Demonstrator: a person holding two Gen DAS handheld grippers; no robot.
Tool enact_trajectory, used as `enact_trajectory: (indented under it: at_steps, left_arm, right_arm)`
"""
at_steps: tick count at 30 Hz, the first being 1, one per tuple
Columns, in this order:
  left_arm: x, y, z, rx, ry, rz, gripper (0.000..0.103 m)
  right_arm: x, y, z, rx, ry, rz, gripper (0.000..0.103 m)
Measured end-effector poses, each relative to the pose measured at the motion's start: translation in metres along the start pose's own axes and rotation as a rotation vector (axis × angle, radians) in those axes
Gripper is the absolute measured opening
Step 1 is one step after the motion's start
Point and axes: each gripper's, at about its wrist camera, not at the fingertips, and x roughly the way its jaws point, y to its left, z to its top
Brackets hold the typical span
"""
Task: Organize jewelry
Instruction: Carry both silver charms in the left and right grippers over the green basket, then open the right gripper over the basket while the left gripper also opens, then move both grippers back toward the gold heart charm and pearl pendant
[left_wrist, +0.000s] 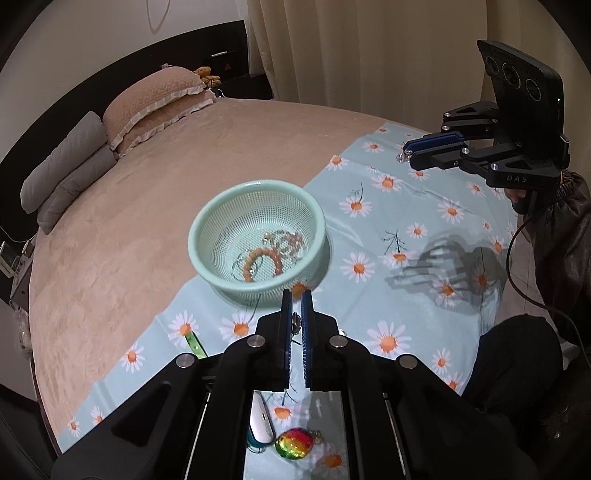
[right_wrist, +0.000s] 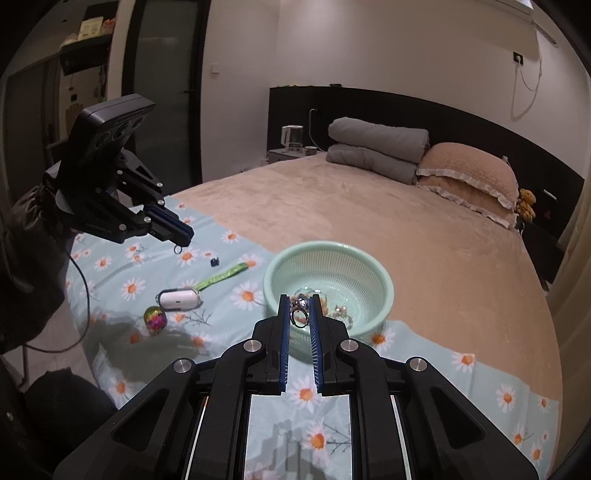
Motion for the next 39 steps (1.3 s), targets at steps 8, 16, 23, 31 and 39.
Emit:
enact_trajectory:
  at_steps: [8,16,23,31,39]
  left_arm:
    - [0.064,0.041,0.023,-0.009,0.084,-0.024,0.005]
    - [0.141,0.073,0.022,-0.089,0.149,-0.09,0.005]
    - [0.175,0.069,0.029,-0.107,0.182,-0.117,0.01]
    - [0.155,0.073,0.024,-0.071,0.171,-0.036,0.091]
    - [0.136,0.065,0.026,-0.012,0.186,0.028,0.097]
  right_arm:
    - [0.083,-0.021,0.015,-0.028,0.082,0.054,0.01]
    - [0.153,-0.05,0.001,0.04,0.174,0.074,0.01]
    - [0.188,-0.061,-0.014,0.07,0.239,0.06,0.011]
    - [0.158,-0.071,-0.032,0.102,0.129,-0.007,0.074]
    - [0.13,-0.064,-0.029,0.032,0.118,-0.052,0.085]
